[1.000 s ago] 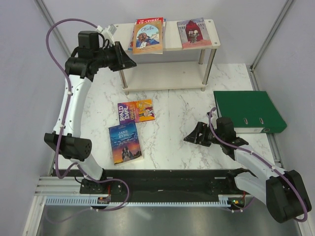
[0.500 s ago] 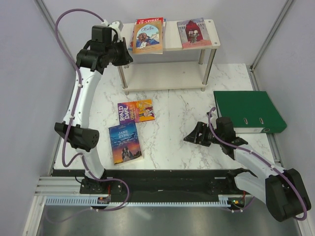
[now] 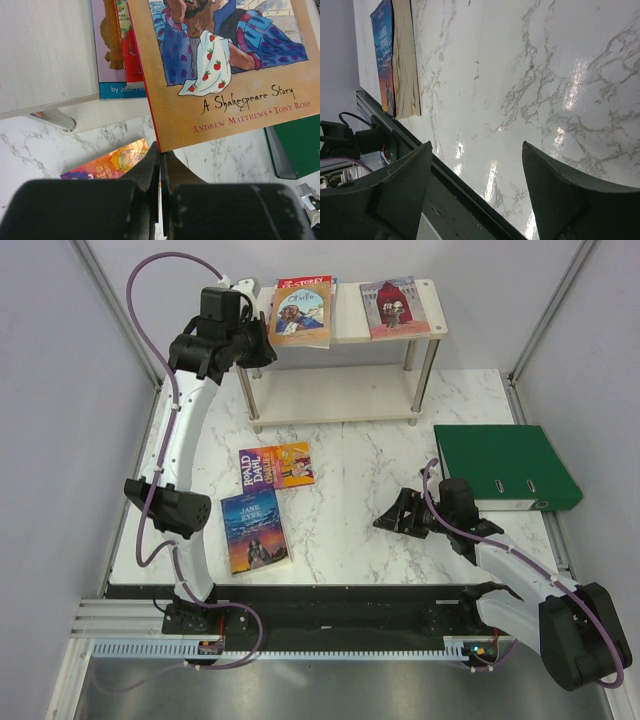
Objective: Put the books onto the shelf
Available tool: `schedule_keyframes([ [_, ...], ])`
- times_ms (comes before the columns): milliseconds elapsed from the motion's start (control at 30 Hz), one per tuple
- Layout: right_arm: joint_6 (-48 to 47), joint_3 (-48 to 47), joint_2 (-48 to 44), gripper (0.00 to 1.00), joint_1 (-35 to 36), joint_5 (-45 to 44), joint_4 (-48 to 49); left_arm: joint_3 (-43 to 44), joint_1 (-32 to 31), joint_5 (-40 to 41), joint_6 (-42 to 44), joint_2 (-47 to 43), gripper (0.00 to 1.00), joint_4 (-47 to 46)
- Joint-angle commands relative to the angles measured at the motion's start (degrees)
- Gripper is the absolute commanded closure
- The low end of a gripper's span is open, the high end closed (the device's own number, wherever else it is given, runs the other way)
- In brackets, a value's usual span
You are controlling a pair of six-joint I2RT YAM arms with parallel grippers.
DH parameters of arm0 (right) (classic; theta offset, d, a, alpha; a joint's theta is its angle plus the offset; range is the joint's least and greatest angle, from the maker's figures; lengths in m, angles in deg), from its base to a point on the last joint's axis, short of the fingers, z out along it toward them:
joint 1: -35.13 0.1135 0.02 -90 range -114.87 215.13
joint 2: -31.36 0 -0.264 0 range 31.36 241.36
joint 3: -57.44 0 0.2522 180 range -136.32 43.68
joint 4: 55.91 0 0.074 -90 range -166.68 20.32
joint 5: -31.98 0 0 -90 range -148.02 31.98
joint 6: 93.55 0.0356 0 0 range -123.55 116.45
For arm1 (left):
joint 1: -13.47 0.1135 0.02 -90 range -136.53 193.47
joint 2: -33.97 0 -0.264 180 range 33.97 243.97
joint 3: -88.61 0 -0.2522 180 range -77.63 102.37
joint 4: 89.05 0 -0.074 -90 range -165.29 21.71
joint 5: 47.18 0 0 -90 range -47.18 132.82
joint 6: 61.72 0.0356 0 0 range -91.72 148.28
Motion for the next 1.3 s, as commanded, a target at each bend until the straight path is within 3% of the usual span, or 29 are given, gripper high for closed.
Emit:
schedule_keyframes([
  [0,-0.05,0.38,-0.03,0.2,0.2,-0.26,2.01,5.57,-0.12,2.24,1.45,0.91,0.98,-2.39],
  [600,0.04,0.91,-0.55,0.2,0.2,-0.18,2.01,6.98,0.49,1.28,0.57,3.9,0.97,-3.8],
  [833,0.12,1.26,-0.47,0.2,0.2,-0.26,2.19,1.81,0.23,-1.89,0.83,1.88,0.98,-3.36],
  [1267,0.47,1.61,-0.29,0.2,0.2,-0.18,2.72,3.11,-7.33,0.83,0.66,1.96,0.98,-4.41],
])
